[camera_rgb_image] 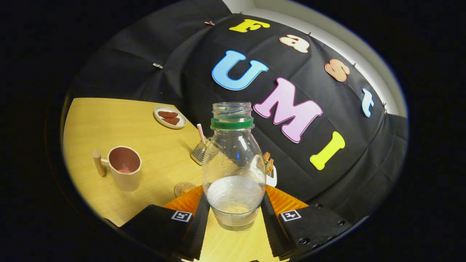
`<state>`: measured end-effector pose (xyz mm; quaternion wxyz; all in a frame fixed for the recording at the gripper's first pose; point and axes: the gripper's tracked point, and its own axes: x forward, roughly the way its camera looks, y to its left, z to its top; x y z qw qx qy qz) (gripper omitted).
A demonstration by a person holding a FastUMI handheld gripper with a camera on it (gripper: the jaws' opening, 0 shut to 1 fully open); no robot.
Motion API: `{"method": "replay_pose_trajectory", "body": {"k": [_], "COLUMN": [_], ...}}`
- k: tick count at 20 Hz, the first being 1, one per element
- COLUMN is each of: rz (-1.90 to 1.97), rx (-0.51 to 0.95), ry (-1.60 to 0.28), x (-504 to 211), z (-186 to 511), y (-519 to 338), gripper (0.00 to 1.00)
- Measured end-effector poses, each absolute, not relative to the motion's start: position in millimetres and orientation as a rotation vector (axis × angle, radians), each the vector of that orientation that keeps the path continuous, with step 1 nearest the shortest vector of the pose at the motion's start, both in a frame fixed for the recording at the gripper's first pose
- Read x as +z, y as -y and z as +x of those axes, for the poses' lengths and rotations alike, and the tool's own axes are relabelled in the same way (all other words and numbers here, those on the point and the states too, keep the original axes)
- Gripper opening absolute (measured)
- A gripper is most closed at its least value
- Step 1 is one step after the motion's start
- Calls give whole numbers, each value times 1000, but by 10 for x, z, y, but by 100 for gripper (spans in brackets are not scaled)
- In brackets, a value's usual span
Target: Take the bottle from table, then pour the juice into the cup, finally place the bottle on the coaster
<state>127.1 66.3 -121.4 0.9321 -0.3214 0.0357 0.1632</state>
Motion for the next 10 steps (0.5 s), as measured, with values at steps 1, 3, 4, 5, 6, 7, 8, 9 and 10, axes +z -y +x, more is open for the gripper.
{"method": "replay_pose_trajectory", "body": {"k": [1,3,4,5,6,7,8,9,10], "rz": [-679,-742,-779,-811,-837,-854,-865,-873,-887], "rx": [335,328,326,329,334,338,344,350,354], "ry": [-70,-51,-36,-23,-13,-10,-14,-18,-16], "x": [-1227,-1241,-1241,-1252,-1279,-1313,-1346,-1370,-1397], "z": [1265,1265,1272,1279,1297,1293,1297,1312,1326], "y": [-682,-734,-766,-799,-848,-882,-902,-930,-968], "gripper": [72,72,72,72,72,72,72,72,72]}}
